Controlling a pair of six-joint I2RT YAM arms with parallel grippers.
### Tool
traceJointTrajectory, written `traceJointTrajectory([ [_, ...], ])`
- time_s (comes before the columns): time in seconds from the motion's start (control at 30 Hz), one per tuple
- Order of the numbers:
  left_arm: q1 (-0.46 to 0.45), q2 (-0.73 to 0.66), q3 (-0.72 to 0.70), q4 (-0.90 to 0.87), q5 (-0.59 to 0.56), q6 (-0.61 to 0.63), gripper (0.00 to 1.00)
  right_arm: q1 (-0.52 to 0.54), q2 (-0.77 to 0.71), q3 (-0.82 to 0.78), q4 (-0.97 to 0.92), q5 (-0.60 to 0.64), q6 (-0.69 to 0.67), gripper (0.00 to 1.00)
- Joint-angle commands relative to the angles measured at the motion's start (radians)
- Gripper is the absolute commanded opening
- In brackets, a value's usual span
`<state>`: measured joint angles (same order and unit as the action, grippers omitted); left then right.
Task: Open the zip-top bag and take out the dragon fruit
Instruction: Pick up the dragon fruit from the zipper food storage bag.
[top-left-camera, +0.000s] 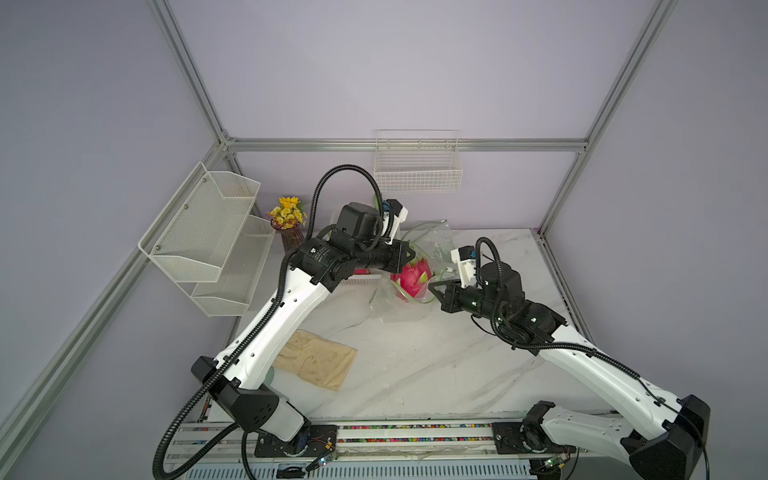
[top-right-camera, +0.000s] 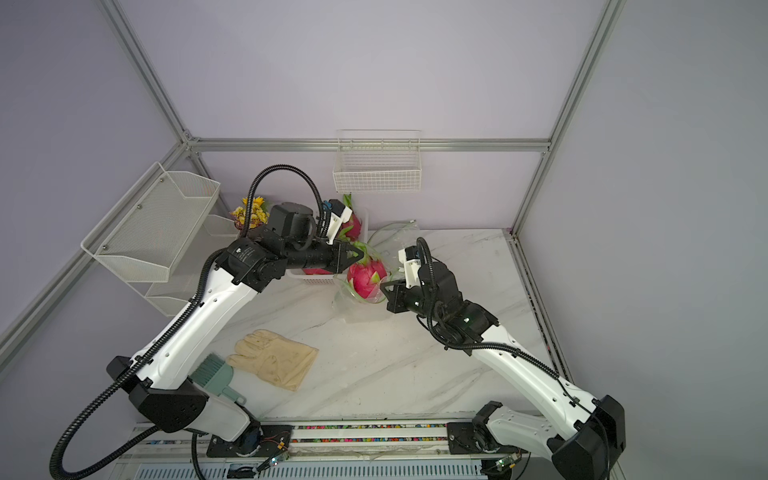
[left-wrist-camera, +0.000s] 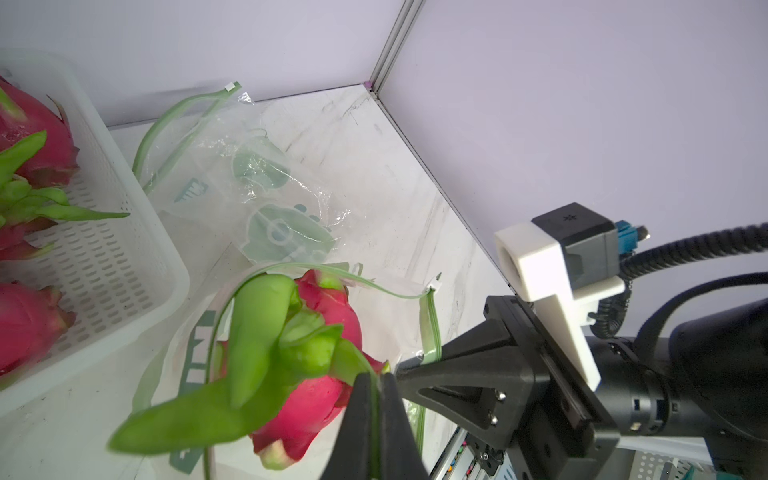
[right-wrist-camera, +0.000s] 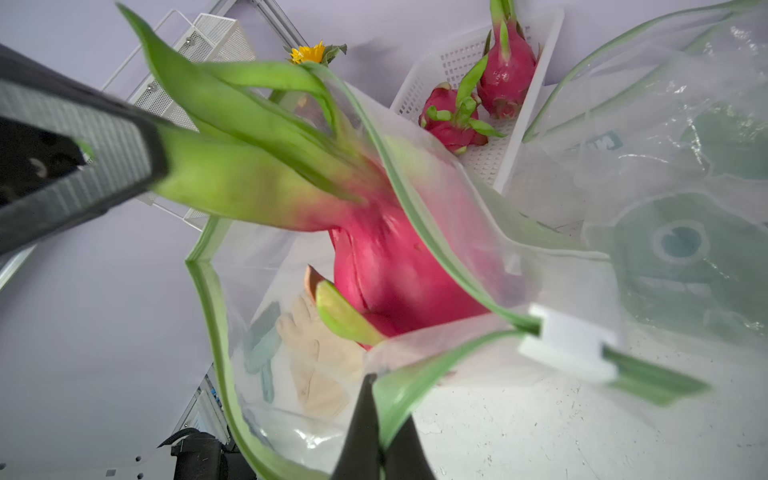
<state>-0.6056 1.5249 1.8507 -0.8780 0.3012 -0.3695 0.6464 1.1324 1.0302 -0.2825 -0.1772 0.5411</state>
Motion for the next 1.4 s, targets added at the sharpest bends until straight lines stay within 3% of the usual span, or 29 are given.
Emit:
traceJointTrajectory([
  [0.0, -0.002, -0.058, 0.054, 0.032, -0.027, 0.037, 0.0, 0.004, 0.002, -0.014, 0.019, 0.012, 0.002, 0.0],
  [0.23, -0.002, -0.062, 0.088, 0.056, 0.037, 0.022, 0.0, 0.004, 0.008, -0.02, 0.031, 0.013, 0.006, 0.0],
  [0.53, -0.002, -0.081, 0.156, 0.07, 0.016, 0.022, 0.0, 0.004, 0.027, -0.022, 0.033, 0.019, 0.018, 0.0],
  [0.77, -0.002, -0.162, 0.105, 0.195, 0.015, -0.005, 0.0, 0.004, 0.049, -0.023, 0.045, 0.015, 0.023, 0.0],
  [1.17, 0.019, -0.182, 0.176, 0.272, -0.149, 0.061, 0.0, 0.004, 0.062, -0.01, 0.037, 0.021, 0.028, 0.0],
  [1.37, 0.078, -0.144, 0.206, 0.291, -0.2, 0.084, 0.0, 0.004, 0.014, 0.009, 0.001, 0.038, 0.022, 0.0],
])
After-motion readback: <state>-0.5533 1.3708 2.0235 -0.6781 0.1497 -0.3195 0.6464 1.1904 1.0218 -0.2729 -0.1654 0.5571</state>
